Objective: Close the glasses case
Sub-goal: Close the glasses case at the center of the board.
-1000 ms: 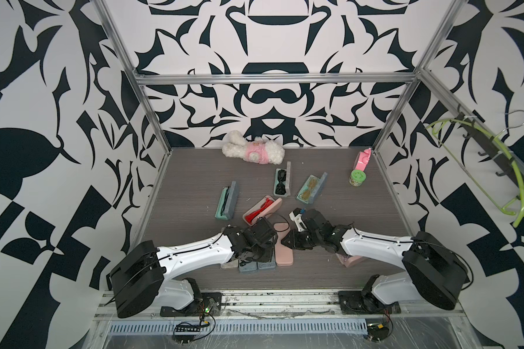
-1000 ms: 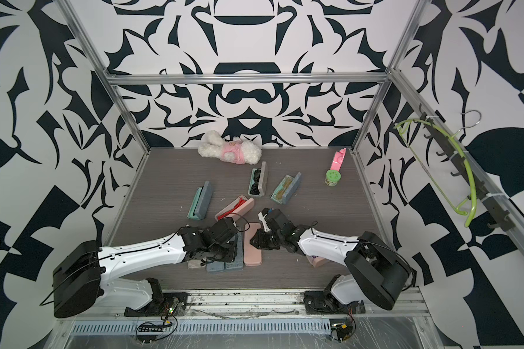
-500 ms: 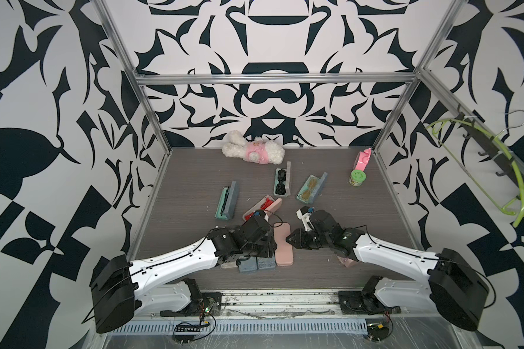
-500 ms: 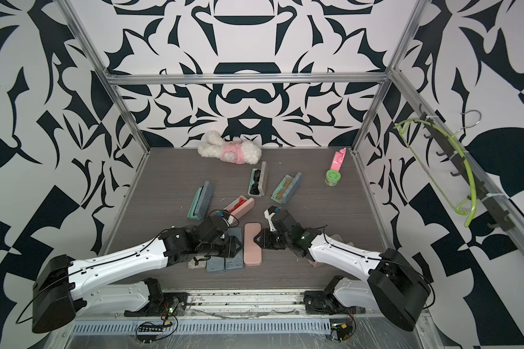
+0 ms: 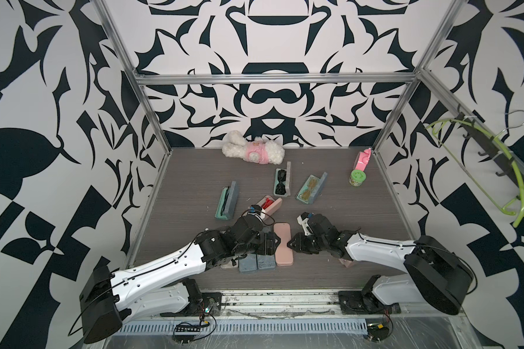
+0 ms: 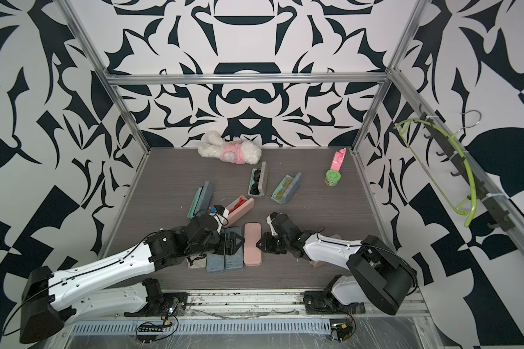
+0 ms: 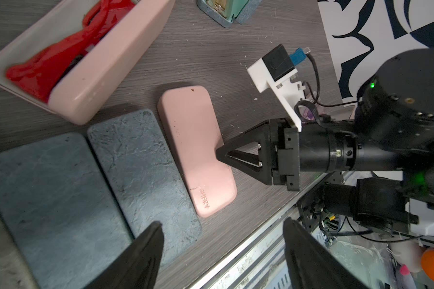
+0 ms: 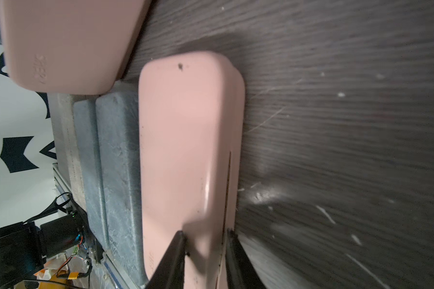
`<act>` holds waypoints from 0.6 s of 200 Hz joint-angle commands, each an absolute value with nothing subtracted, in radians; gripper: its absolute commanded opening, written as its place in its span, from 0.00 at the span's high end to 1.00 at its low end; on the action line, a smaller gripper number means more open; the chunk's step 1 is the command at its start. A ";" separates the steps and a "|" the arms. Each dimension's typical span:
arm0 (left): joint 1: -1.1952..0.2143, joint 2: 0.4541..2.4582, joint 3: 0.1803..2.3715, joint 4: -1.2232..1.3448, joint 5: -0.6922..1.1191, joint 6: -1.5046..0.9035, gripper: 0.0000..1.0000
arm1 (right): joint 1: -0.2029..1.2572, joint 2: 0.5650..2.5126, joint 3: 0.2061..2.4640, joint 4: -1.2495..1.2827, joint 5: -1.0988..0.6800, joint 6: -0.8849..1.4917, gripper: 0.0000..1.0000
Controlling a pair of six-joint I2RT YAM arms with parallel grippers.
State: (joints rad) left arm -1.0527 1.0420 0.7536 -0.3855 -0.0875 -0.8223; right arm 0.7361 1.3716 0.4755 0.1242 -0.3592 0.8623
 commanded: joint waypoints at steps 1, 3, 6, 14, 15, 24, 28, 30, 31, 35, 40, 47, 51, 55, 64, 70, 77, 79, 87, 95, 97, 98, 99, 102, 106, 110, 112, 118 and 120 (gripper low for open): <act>-1.049 1.026 0.722 -0.405 -0.103 -0.822 0.20 | 0.746 1.388 0.476 0.189 -0.381 0.869 0.70; -1.049 1.026 0.720 -0.405 -0.103 -0.822 0.20 | 0.746 1.388 0.475 0.189 -0.380 0.870 0.70; -1.049 1.025 0.720 -0.405 -0.105 -0.822 0.20 | 0.746 1.388 0.474 0.190 -0.380 0.871 0.70; -1.049 1.024 0.718 -0.405 -0.104 -0.822 0.20 | 0.746 1.384 0.470 0.192 -0.379 0.870 0.70; -1.049 1.024 0.717 -0.405 -0.104 -0.822 0.20 | 0.746 1.384 0.468 0.192 -0.379 0.870 0.70; -1.048 1.025 0.717 -0.405 -0.104 -0.821 0.20 | 0.746 1.373 0.463 0.193 -0.376 0.870 0.70; -1.049 1.025 0.716 -0.406 -0.104 -0.821 0.20 | 0.746 1.367 0.460 0.194 -0.376 0.870 0.69; -1.049 1.025 0.715 -0.405 -0.104 -0.820 0.20 | 0.746 1.363 0.459 0.194 -0.375 0.870 0.69; -1.049 1.025 0.715 -0.405 -0.104 -0.820 0.20 | 0.746 1.361 0.458 0.194 -0.375 0.871 0.69; -1.049 1.025 0.713 -0.404 -0.104 -0.821 0.20 | 0.746 1.353 0.458 0.191 -0.374 0.871 0.69; -1.049 1.026 0.713 -0.403 -0.103 -0.820 0.20 | 0.746 1.343 0.458 0.184 -0.372 0.868 0.68; -1.050 1.027 0.712 -0.400 -0.100 -0.819 0.20 | 0.746 1.327 0.458 0.170 -0.368 0.866 0.67; -1.049 1.027 0.711 -0.399 -0.099 -0.818 0.20 | 0.746 1.318 0.459 0.161 -0.365 0.865 0.67; -1.049 1.029 0.711 -0.398 -0.097 -0.818 0.19 | 0.746 1.308 0.461 0.149 -0.361 0.864 0.66; -1.049 1.029 0.711 -0.397 -0.095 -0.816 0.18 | 0.746 1.281 0.465 0.110 -0.346 0.859 0.61; -1.049 1.031 0.711 -0.395 -0.095 -0.815 0.17 | 0.744 1.260 0.469 0.077 -0.333 0.856 0.55; -1.049 1.029 0.711 -0.393 -0.095 -0.812 0.16 | 0.744 1.234 0.477 0.027 -0.313 0.850 0.48; -1.049 1.028 0.710 -0.393 -0.095 -0.813 0.16 | 0.744 1.225 0.479 0.013 -0.304 0.849 0.46; -1.049 1.028 0.709 -0.391 -0.098 -0.813 0.16 | 0.745 1.187 0.484 -0.036 -0.280 0.845 0.38; -1.049 1.025 0.707 -0.388 -0.100 -0.812 0.12 | 0.743 1.143 0.489 -0.091 -0.253 0.844 0.31; -1.049 1.025 0.708 -0.386 -0.100 -0.813 0.11 | 0.742 1.133 0.492 -0.103 -0.245 0.843 0.30; -1.049 1.025 0.708 -0.386 -0.099 -0.813 0.11 | 0.741 1.128 0.494 -0.112 -0.242 0.842 0.29; -1.049 1.024 0.707 -0.385 -0.099 -0.813 0.11 | 0.741 1.122 0.494 -0.120 -0.239 0.842 0.28; -1.049 1.024 0.706 -0.383 -0.098 -0.813 0.10 | 0.741 1.106 0.497 -0.142 -0.227 0.842 0.26; -1.051 1.024 0.705 -0.380 -0.098 -0.813 0.09 | 0.739 1.086 0.503 -0.172 -0.213 0.841 0.24; -1.051 1.023 0.705 -0.378 -0.098 -0.813 0.08 | 0.738 1.064 0.510 -0.202 -0.198 0.839 0.22; -1.051 1.024 0.704 -0.377 -0.098 -0.813 0.08 | 0.737 1.052 0.512 -0.219 -0.191 0.838 0.21; -1.051 1.025 0.704 -0.374 -0.097 -0.812 0.07 | 0.735 1.021 0.524 -0.267 -0.164 0.839 0.18; -1.051 1.026 0.705 -0.374 -0.097 -0.812 0.07 | 0.734 1.010 0.528 -0.288 -0.155 0.840 0.18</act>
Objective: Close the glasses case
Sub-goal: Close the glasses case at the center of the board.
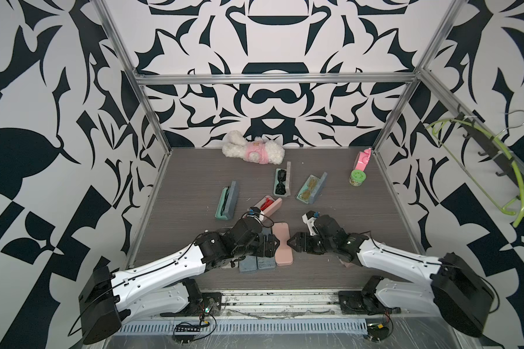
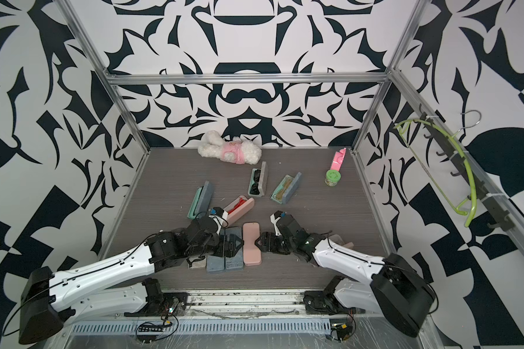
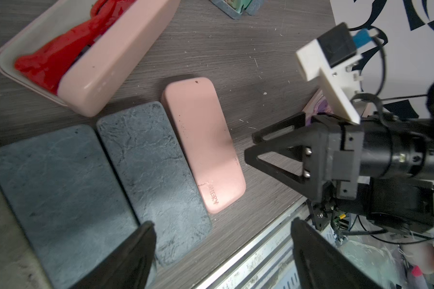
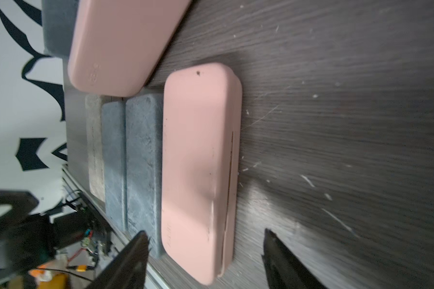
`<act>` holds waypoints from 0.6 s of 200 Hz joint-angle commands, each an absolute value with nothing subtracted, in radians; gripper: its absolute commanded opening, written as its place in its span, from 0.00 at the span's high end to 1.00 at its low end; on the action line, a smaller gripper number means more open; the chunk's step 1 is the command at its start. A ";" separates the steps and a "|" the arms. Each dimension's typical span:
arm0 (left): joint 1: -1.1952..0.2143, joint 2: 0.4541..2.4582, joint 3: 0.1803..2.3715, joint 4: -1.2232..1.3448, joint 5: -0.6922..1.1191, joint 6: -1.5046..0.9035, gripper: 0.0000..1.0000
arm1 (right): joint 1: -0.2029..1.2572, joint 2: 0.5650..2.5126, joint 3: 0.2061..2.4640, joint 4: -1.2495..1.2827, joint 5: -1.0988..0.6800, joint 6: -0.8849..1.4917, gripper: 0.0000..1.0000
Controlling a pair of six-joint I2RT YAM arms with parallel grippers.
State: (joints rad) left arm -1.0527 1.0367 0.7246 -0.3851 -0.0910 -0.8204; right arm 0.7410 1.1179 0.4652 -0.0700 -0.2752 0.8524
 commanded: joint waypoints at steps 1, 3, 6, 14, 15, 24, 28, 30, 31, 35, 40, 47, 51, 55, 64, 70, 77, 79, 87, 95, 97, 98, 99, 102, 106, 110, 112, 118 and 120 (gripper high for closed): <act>-1.051 1.026 0.705 -0.374 -0.097 -0.811 0.07 | 0.733 1.005 0.530 -0.297 -0.151 0.840 0.17; -1.051 1.027 0.705 -0.373 -0.097 -0.811 0.07 | 0.732 0.995 0.533 -0.311 -0.137 0.842 0.17; -1.051 1.028 0.704 -0.371 -0.095 -0.810 0.06 | 0.731 0.979 0.540 -0.339 -0.125 0.842 0.15; -1.051 1.031 0.705 -0.367 -0.095 -0.805 0.05 | 0.726 0.943 0.559 -0.407 -0.091 0.845 0.11; -1.051 1.032 0.705 -0.366 -0.095 -0.805 0.05 | 0.726 0.937 0.563 -0.415 -0.087 0.847 0.11; -1.051 1.039 0.702 -0.363 -0.097 -0.802 0.02 | 0.718 0.897 0.585 -0.483 -0.049 0.855 0.07; -1.051 1.042 0.701 -0.364 -0.097 -0.802 0.02 | 0.715 0.880 0.595 -0.516 -0.034 0.857 0.06; -1.051 1.042 0.700 -0.365 -0.098 -0.802 0.01 | 0.712 0.872 0.601 -0.531 -0.029 0.858 0.06; -1.051 1.044 0.700 -0.366 -0.099 -0.802 0.01 | 0.710 0.868 0.603 -0.539 -0.026 0.859 0.06; -1.051 1.049 0.700 -0.368 -0.103 -0.802 0.00 | 0.704 0.852 0.612 -0.569 -0.014 0.861 0.05; -1.051 1.053 0.700 -0.370 -0.111 -0.804 0.00 | 0.696 0.833 0.624 -0.604 -0.001 0.864 0.04; -1.051 1.059 0.698 -0.370 -0.115 -0.802 0.00 | 0.687 0.805 0.639 -0.650 0.017 0.869 0.03; -1.051 1.062 0.698 -0.368 -0.115 -0.802 0.00 | 0.682 0.788 0.648 -0.677 0.028 0.874 0.02; -1.051 1.065 0.697 -0.368 -0.117 -0.802 0.00 | 0.676 0.774 0.656 -0.700 0.038 0.877 0.02; -1.051 1.070 0.696 -0.365 -0.118 -0.801 0.01 | 0.663 0.739 0.676 -0.752 0.048 0.883 0.00; -1.051 1.076 0.696 -0.365 -0.120 -0.801 0.01 | 0.659 0.711 0.690 -0.785 0.096 0.888 0.01; -1.051 1.082 0.698 -0.366 -0.123 -0.799 0.01 | 0.654 0.683 0.704 -0.822 0.117 0.893 0.00; -1.051 1.083 0.699 -0.365 -0.124 -0.798 0.00 | 0.652 0.679 0.710 -0.832 0.123 0.895 0.00; -1.051 1.086 0.702 -0.365 -0.126 -0.795 0.01 | 0.649 0.653 0.731 -0.876 0.148 0.901 0.00; -1.051 1.090 0.702 -0.359 -0.124 -0.792 0.01 | 0.645 0.634 0.752 -0.917 0.173 0.907 0.00; -1.051 1.091 0.702 -0.359 -0.124 -0.792 0.01 | 0.644 0.630 0.758 -0.928 0.179 0.909 0.00; -1.051 1.091 0.702 -0.358 -0.124 -0.792 0.01 | 0.643 0.629 0.760 -0.932 0.183 0.909 0.00; -1.052 1.091 0.701 -0.357 -0.124 -0.792 0.01 | 0.643 0.627 0.761 -0.937 0.187 0.910 0.00; -1.051 1.092 0.701 -0.356 -0.123 -0.792 0.01 | 0.643 0.622 0.771 -0.949 0.197 0.912 0.00; -1.051 1.093 0.700 -0.355 -0.123 -0.792 0.00 | 0.642 0.616 0.781 -0.971 0.209 0.918 0.00; -1.050 1.095 0.700 -0.354 -0.123 -0.792 0.01 | 0.639 0.610 0.789 -0.989 0.218 0.922 0.00; -1.050 1.095 0.701 -0.354 -0.123 -0.791 0.01 | 0.637 0.605 0.793 -0.995 0.222 0.924 0.00; -1.050 1.097 0.700 -0.354 -0.122 -0.789 0.01 | 0.635 0.599 0.806 -1.023 0.234 0.931 0.00; -1.051 1.098 0.701 -0.353 -0.122 -0.789 0.00 | 0.635 0.597 0.811 -1.029 0.240 0.933 0.00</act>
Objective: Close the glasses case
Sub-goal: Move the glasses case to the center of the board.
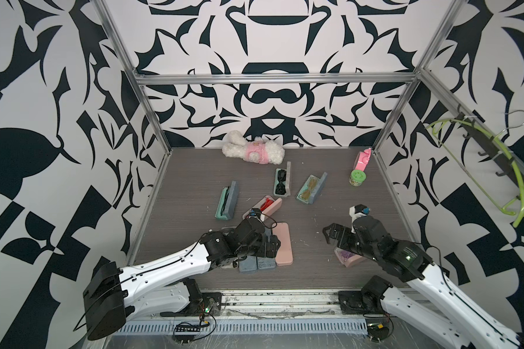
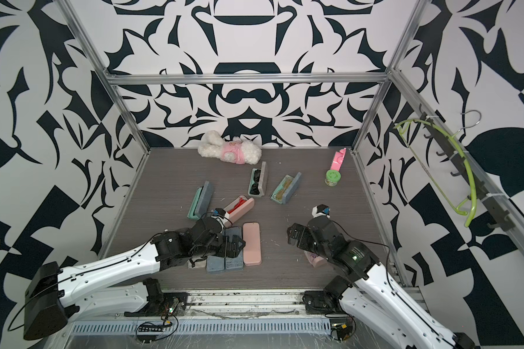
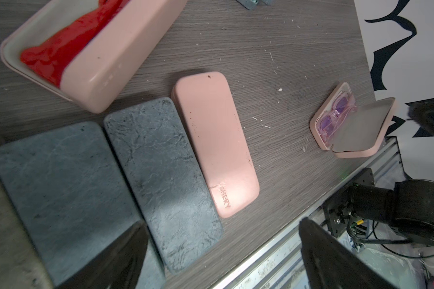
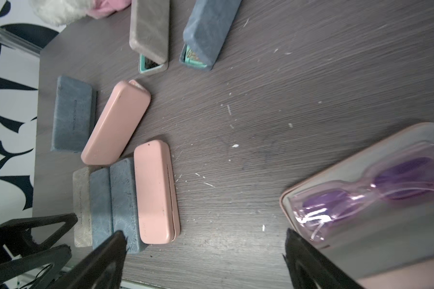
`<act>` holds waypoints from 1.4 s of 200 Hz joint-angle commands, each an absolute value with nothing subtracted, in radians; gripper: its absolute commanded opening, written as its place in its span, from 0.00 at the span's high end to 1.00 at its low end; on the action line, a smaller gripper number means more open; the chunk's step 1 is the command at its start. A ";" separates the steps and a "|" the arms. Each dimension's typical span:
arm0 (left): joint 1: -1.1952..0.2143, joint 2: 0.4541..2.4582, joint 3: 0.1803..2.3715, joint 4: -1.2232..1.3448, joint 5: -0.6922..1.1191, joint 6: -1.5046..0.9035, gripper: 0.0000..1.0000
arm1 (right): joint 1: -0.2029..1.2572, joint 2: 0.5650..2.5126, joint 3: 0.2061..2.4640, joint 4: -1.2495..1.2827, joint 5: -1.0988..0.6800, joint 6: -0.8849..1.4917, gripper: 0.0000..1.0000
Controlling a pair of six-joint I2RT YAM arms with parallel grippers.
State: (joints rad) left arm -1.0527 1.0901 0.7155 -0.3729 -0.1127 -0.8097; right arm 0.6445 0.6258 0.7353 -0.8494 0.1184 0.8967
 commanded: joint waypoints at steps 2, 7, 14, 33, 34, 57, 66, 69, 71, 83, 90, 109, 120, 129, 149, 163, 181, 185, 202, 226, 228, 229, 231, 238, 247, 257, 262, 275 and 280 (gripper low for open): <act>-1.051 1.098 0.700 -0.354 -0.121 -0.788 0.01 | 0.635 0.596 0.814 -1.041 0.244 0.936 0.00; -1.051 1.100 0.700 -0.354 -0.120 -0.787 0.01 | 0.634 0.592 0.826 -1.067 0.256 0.945 0.00; -1.051 1.100 0.698 -0.353 -0.118 -0.785 0.00 | 0.633 0.586 0.842 -1.101 0.276 0.957 0.00; -1.050 1.098 0.691 -0.344 -0.114 -0.785 0.00 | 0.632 0.568 0.874 -1.188 0.337 0.991 0.00; -1.050 1.098 0.691 -0.344 -0.114 -0.785 0.00 | 0.632 0.566 0.875 -1.191 0.340 0.992 0.00; -1.050 1.094 0.680 -0.338 -0.114 -0.784 0.01 | 0.631 0.536 0.881 -1.251 0.363 1.030 0.00; -1.050 1.094 0.677 -0.336 -0.111 -0.782 0.00 | 0.630 0.529 0.876 -1.266 0.368 1.045 0.00; -1.050 1.093 0.675 -0.335 -0.112 -0.782 0.00 | 0.631 0.528 0.873 -1.272 0.369 1.049 0.00; -1.050 1.093 0.676 -0.335 -0.110 -0.782 0.00 | 0.631 0.526 0.870 -1.274 0.370 1.053 0.00; -1.049 1.092 0.671 -0.330 -0.104 -0.782 0.00 | 0.631 0.515 0.850 -1.276 0.364 1.069 0.00; -1.050 1.092 0.670 -0.327 -0.101 -0.782 0.01 | 0.630 0.511 0.837 -1.277 0.356 1.079 0.00; -1.049 1.090 0.663 -0.325 -0.095 -0.785 0.00 | 0.631 0.509 0.802 -1.275 0.338 1.101 0.00; -1.049 1.087 0.660 -0.322 -0.094 -0.787 0.01 | 0.631 0.509 0.783 -1.270 0.326 1.107 0.00; -1.050 1.083 0.656 -0.321 -0.092 -0.788 0.00 | 0.631 0.508 0.771 -1.268 0.315 1.109 0.00; -1.050 1.074 0.647 -0.319 -0.092 -0.792 0.01 | 0.630 0.502 0.746 -1.265 0.295 1.113 0.00; -1.049 1.069 0.642 -0.317 -0.092 -0.795 0.00 | 0.631 0.500 0.729 -1.263 0.280 1.114 0.00; -1.049 1.070 0.641 -0.316 -0.090 -0.796 0.00 | 0.630 0.494 0.708 -1.263 0.267 1.113 0.00; -1.049 1.071 0.641 -0.316 -0.089 -0.796 0.01 | 0.630 0.492 0.703 -1.264 0.264 1.114 0.00; -1.050 1.078 0.643 -0.313 -0.086 -0.796 0.01 | 0.630 0.484 0.680 -1.263 0.256 1.120 0.00; -1.050 1.087 0.644 -0.305 -0.080 -0.796 0.00 | 0.628 0.494 0.650 -1.253 0.252 1.132 0.00; -1.050 1.088 0.645 -0.305 -0.080 -0.796 0.01 | 0.629 0.496 0.649 -1.249 0.251 1.132 0.00; -1.049 1.089 0.644 -0.304 -0.078 -0.796 0.01 | 0.627 0.497 0.647 -1.248 0.251 1.131 0.00; -1.049 1.089 0.644 -0.303 -0.078 -0.796 0.01 | 0.626 0.501 0.643 -1.244 0.251 1.132 0.00; -1.050 1.091 0.645 -0.301 -0.076 -0.796 0.01 | 0.623 0.508 0.635 -1.225 0.247 1.131 0.00; -1.049 1.095 0.646 -0.301 -0.073 -0.796 0.01 | 0.614 0.524 0.623 -1.198 0.240 1.131 0.00; -1.049 1.097 0.647 -0.301 -0.072 -0.796 0.00 | 0.598 0.546 0.613 -1.164 0.231 1.122 0.00; -1.050 1.097 0.647 -0.301 -0.072 -0.796 0.00 | 0.587 0.562 0.606 -1.145 0.224 1.114 0.00; -1.051 1.100 0.645 -0.299 -0.071 -0.796 0.01 | 0.539 0.598 0.590 -1.084 0.186 1.081 0.00; -1.051 1.100 0.644 -0.299 -0.071 -0.797 0.01 | 0.514 0.614 0.583 -1.058 0.162 1.063 0.00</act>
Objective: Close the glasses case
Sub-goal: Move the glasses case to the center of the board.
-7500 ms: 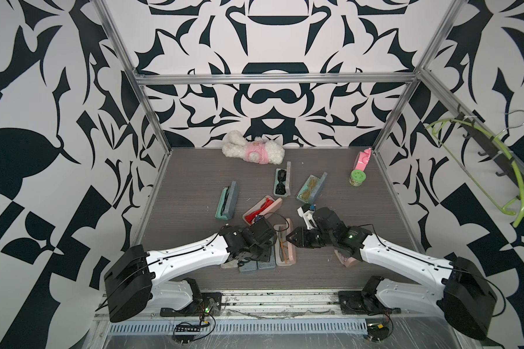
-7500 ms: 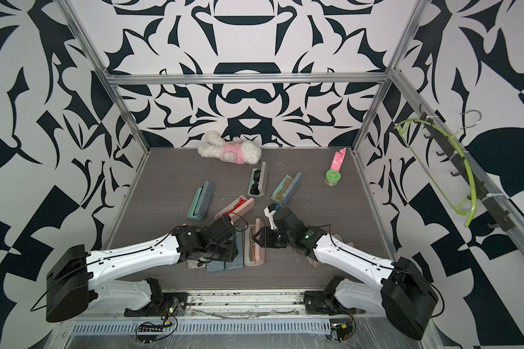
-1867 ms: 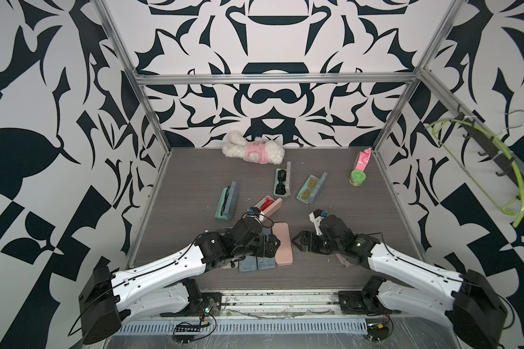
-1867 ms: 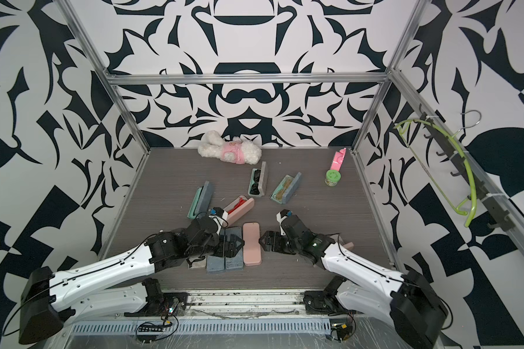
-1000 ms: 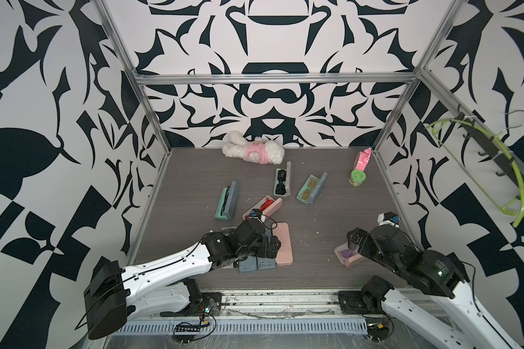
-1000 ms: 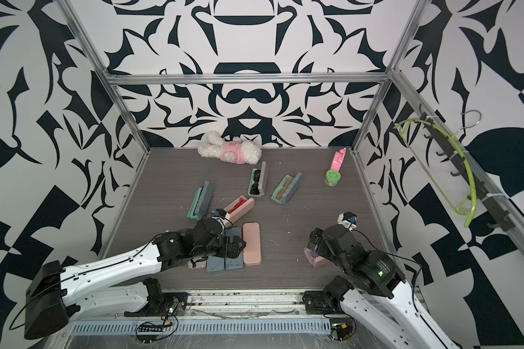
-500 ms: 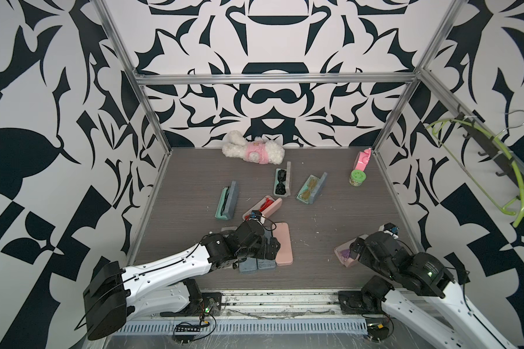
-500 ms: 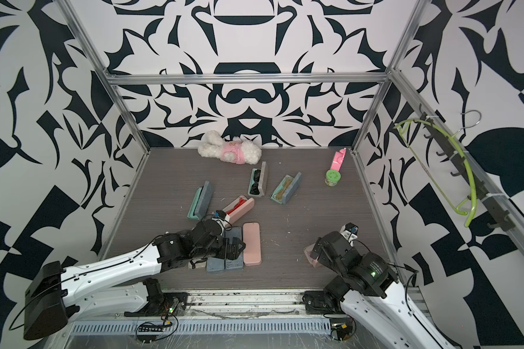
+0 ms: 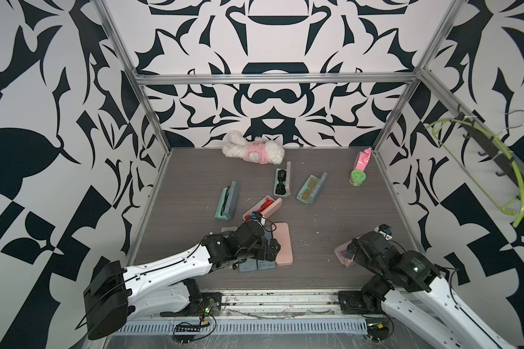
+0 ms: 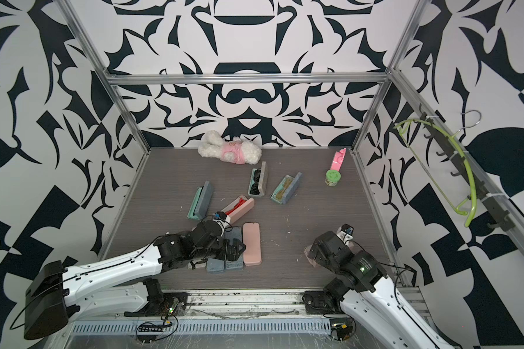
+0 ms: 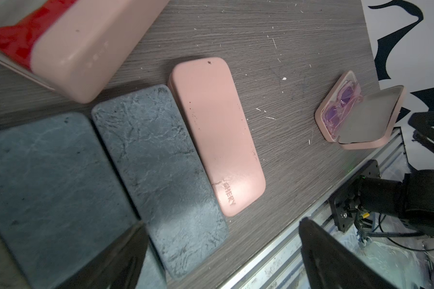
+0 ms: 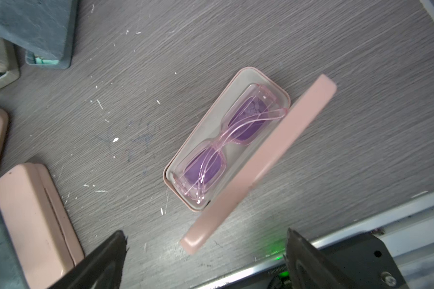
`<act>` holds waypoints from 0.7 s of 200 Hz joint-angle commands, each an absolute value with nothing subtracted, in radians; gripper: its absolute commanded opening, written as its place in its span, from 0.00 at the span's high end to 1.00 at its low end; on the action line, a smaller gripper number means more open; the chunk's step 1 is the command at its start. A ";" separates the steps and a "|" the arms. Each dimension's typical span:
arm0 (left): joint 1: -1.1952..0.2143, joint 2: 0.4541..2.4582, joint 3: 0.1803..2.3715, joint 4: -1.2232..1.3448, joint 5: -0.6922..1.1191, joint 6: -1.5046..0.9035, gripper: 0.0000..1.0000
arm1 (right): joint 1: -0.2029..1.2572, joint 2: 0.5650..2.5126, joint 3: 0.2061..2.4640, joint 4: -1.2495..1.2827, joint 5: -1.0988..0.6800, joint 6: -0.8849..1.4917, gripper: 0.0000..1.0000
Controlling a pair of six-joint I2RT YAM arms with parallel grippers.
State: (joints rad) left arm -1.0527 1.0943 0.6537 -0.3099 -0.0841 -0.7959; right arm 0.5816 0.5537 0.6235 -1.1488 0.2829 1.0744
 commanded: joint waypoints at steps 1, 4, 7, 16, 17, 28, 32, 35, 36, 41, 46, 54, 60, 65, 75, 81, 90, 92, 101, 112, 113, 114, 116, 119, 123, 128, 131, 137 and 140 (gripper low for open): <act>-1.051 1.100 0.644 -0.299 -0.071 -0.798 0.01 | 0.507 0.616 0.582 -1.053 0.157 1.059 0.00; -1.049 1.100 0.644 -0.299 -0.069 -0.797 0.01 | 0.489 0.626 0.577 -1.037 0.140 1.047 0.00; -1.049 1.100 0.645 -0.300 -0.069 -0.798 0.01 | 0.472 0.633 0.573 -1.023 0.124 1.035 0.00; -1.050 1.098 0.644 -0.302 -0.069 -0.797 0.00 | 0.405 0.655 0.559 -0.987 0.075 0.996 0.01; -1.050 1.098 0.644 -0.302 -0.069 -0.797 0.01 | 0.399 0.656 0.557 -0.982 0.070 0.993 0.01; -1.050 1.094 0.642 -0.303 -0.071 -0.797 0.01 | 0.329 0.674 0.543 -0.948 0.006 0.953 0.02; -1.049 1.093 0.641 -0.305 -0.073 -0.798 0.01 | 0.309 0.679 0.538 -0.939 -0.009 0.939 0.02; -1.049 1.092 0.641 -0.305 -0.073 -0.798 0.00 | 0.294 0.684 0.537 -0.934 -0.019 0.932 0.02; -1.050 1.092 0.640 -0.304 -0.073 -0.798 0.01 | 0.290 0.685 0.536 -0.933 -0.022 0.929 0.02; -1.050 1.090 0.640 -0.305 -0.074 -0.798 0.00 | 0.270 0.690 0.533 -0.926 -0.035 0.914 0.02; -1.049 1.088 0.638 -0.306 -0.075 -0.799 0.00 | 0.254 0.696 0.531 -0.921 -0.044 0.903 0.02; -1.050 1.088 0.637 -0.307 -0.077 -0.799 0.00 | 0.233 0.702 0.526 -0.912 -0.052 0.887 0.03; -1.049 1.088 0.635 -0.305 -0.078 -0.799 0.00 | 0.219 0.708 0.525 -0.903 -0.057 0.876 0.03; -1.049 1.090 0.635 -0.305 -0.080 -0.797 0.00 | 0.209 0.716 0.522 -0.894 -0.063 0.868 0.03; -1.050 1.096 0.639 -0.306 -0.079 -0.796 0.01 | 0.192 0.733 0.517 -0.877 -0.077 0.857 0.03; -1.049 1.102 0.642 -0.308 -0.077 -0.795 0.00 | 0.185 0.745 0.518 -0.865 -0.083 0.852 0.04; -1.049 1.109 0.649 -0.311 -0.074 -0.793 0.01 | 0.178 0.761 0.514 -0.850 -0.090 0.846 0.04; -1.049 1.109 0.649 -0.312 -0.073 -0.793 0.01 | 0.177 0.764 0.514 -0.847 -0.090 0.845 0.05; -1.049 1.114 0.654 -0.314 -0.071 -0.792 0.01 | 0.174 0.776 0.517 -0.835 -0.091 0.840 0.06; -1.049 1.119 0.658 -0.316 -0.071 -0.791 0.00 | 0.172 0.792 0.521 -0.827 -0.085 0.832 0.07; -1.049 1.119 0.657 -0.316 -0.071 -0.792 0.00 | 0.172 0.792 0.520 -0.828 -0.085 0.832 0.07; -1.049 1.119 0.658 -0.316 -0.071 -0.792 0.01 | 0.172 0.793 0.521 -0.827 -0.085 0.831 0.07; -1.049 1.120 0.658 -0.316 -0.071 -0.792 0.00 | 0.171 0.796 0.521 -0.824 -0.084 0.829 0.07; -1.049 1.119 0.658 -0.316 -0.071 -0.791 0.00 | 0.172 0.800 0.522 -0.823 -0.083 0.827 0.08; -1.049 1.120 0.659 -0.317 -0.071 -0.791 0.01 | 0.172 0.806 0.522 -0.818 -0.083 0.824 0.08; -1.049 1.121 0.659 -0.318 -0.071 -0.791 0.01 | 0.172 0.813 0.524 -0.814 -0.083 0.819 0.09; -1.049 1.120 0.661 -0.317 -0.071 -0.792 0.00 | 0.172 0.820 0.525 -0.810 -0.084 0.816 0.09; -1.049 1.120 0.660 -0.317 -0.071 -0.792 0.00 | 0.170 0.830 0.525 -0.805 -0.084 0.810 0.11; -1.049 1.120 0.659 -0.316 -0.071 -0.791 0.00 | 0.170 0.834 0.524 -0.804 -0.086 0.808 0.11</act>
